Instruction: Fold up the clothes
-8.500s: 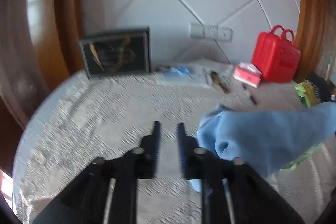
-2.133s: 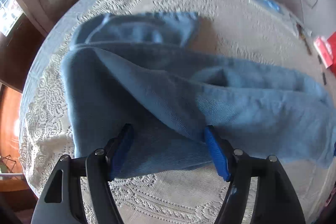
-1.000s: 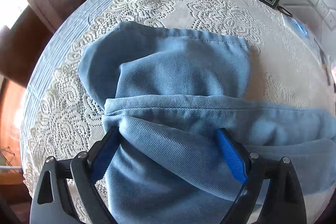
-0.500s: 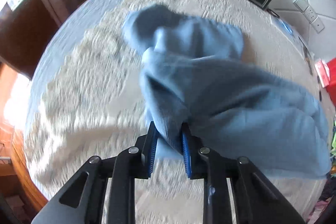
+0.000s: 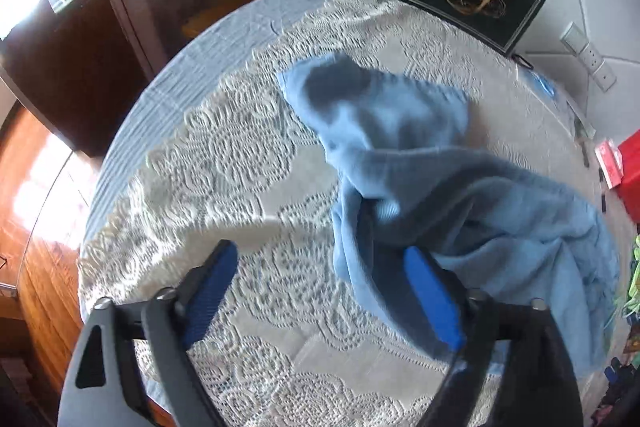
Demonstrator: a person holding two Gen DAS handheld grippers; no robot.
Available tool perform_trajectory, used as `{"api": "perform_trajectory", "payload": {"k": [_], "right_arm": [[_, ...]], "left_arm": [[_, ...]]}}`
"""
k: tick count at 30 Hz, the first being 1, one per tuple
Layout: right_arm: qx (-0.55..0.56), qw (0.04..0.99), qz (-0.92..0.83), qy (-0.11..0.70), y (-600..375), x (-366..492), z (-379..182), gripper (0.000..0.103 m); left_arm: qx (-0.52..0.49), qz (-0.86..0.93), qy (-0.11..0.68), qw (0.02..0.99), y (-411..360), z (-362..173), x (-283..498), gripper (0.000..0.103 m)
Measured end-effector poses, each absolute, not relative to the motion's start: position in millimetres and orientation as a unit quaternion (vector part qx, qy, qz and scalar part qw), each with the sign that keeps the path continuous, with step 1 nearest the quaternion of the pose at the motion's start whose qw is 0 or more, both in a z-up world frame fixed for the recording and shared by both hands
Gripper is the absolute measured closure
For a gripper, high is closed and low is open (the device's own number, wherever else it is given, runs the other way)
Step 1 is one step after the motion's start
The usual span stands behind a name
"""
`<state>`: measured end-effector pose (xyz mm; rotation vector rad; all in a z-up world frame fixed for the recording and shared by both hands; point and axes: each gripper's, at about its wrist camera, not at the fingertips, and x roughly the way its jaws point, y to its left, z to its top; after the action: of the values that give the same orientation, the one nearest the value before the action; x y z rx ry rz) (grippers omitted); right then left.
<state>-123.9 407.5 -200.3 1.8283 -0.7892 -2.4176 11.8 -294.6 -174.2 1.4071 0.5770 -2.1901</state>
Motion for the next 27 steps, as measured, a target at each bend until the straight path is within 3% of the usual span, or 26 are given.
{"api": "perform_trajectory", "payload": {"k": [5,9,10,11,12,13,14,17,21,24,27], "right_arm": [[0.591,-0.009,-0.767,-0.25,407.4,-144.8,-211.2,0.051],[0.612,-0.016,-0.747,-0.259,398.5,-151.9,-233.4,0.047],[0.616,-0.006,-0.742,-0.264,393.3,-152.6,-240.0,0.047],[0.621,0.013,-0.736,-0.269,385.7,-153.5,-247.2,0.052],[0.622,0.022,-0.737,-0.263,379.6,-152.6,-250.3,0.059],[0.625,0.024,-0.742,-0.241,370.6,-152.5,-251.4,0.072],[0.623,0.017,-0.755,-0.205,361.4,-152.9,-247.5,0.074],[0.586,-0.008,-0.794,-0.163,362.5,-146.9,-220.7,0.082],[0.543,-0.042,-0.82,-0.176,397.1,-119.7,-188.4,0.084],[0.552,-0.073,-0.815,-0.161,418.4,-93.2,-187.6,0.085],[0.595,-0.097,-0.779,-0.175,443.0,-63.5,-218.3,0.083]], "left_arm": [[0.525,-0.786,0.25,0.208,-297.6,-199.9,5.5,0.013],[0.56,-0.775,0.235,0.178,-270.5,-233.8,-8.0,0.014],[0.569,-0.772,0.222,0.176,-262.5,-241.1,-12.1,0.028],[0.578,-0.767,0.216,0.173,-256.4,-247.4,-15.7,0.051],[0.583,-0.766,0.206,0.177,-250.8,-250.3,-17.8,0.051],[0.581,-0.77,0.188,0.183,-245.3,-247.8,-19.8,0.066],[0.581,-0.771,0.185,0.182,-242.4,-245.1,-21.1,0.081],[0.563,-0.781,0.195,0.188,-241.7,-225.8,-16.6,0.084],[0.563,-0.781,0.219,0.16,-236.0,-207.8,1.4,0.084],[0.597,-0.759,0.222,0.135,-222.5,-223.0,14.2,0.083],[0.607,-0.751,0.226,0.13,-218.1,-229.1,19.7,0.064]]}}
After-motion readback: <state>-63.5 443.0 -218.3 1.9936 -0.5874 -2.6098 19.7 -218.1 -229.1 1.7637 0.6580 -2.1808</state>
